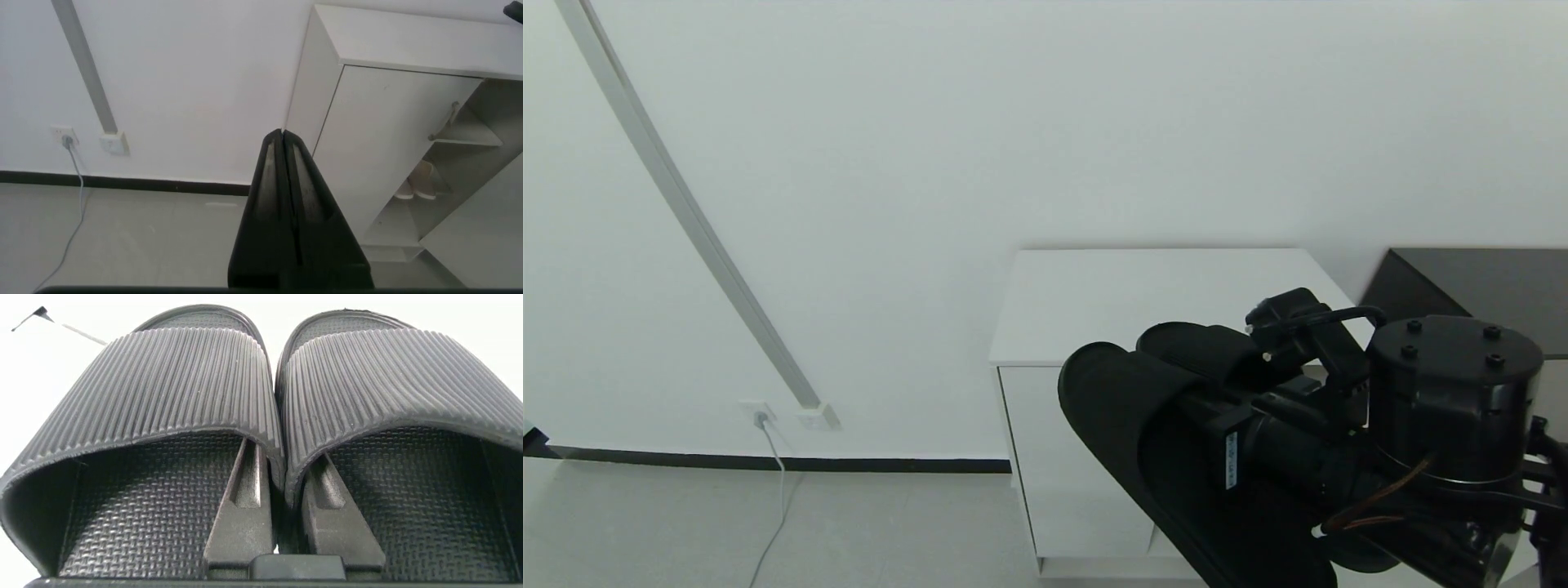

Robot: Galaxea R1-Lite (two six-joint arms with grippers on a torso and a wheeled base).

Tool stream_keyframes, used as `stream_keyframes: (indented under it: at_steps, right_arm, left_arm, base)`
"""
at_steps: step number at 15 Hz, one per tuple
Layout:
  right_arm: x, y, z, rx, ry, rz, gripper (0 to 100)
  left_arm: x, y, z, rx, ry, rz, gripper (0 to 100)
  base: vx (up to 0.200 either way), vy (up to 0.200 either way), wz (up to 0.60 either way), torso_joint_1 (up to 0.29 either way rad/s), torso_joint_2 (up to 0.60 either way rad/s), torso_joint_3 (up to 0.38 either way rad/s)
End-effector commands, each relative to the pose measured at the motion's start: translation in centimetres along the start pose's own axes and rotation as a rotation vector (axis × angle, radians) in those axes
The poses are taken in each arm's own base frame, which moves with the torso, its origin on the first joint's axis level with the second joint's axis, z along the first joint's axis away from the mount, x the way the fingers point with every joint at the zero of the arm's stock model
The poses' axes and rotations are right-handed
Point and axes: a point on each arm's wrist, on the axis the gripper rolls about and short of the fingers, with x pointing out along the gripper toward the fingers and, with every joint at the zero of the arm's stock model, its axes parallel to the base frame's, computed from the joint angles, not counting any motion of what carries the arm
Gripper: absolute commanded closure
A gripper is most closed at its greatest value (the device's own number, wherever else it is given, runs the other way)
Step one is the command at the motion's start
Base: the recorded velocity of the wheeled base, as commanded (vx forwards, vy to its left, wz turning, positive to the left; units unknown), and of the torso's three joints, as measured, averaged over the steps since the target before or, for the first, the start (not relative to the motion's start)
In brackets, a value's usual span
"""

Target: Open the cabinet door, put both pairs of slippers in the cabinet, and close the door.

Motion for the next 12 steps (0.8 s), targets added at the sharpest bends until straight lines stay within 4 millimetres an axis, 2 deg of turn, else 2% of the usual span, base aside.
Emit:
stream_keyframes:
  at_steps: [1, 12]
  right_arm:
    - [0.07, 0.03, -0.07, -0.001, 0.003, 0.0, 100]
    - [0.06, 0.02, -0.1, -0.003, 0.002, -0.002, 100]
  left_arm:
    - [0.01, 0.0, 0.0, 0.0, 0.001, 0.001, 100]
    - [0.01, 0.0, 0.0, 0.0, 0.001, 0.001, 100]
  base:
    - [0.0, -0.2, 0.0, 0.002, 0.01, 0.002]
    - [0.0, -0.2, 0.0, 0.003, 0.0, 0.002]
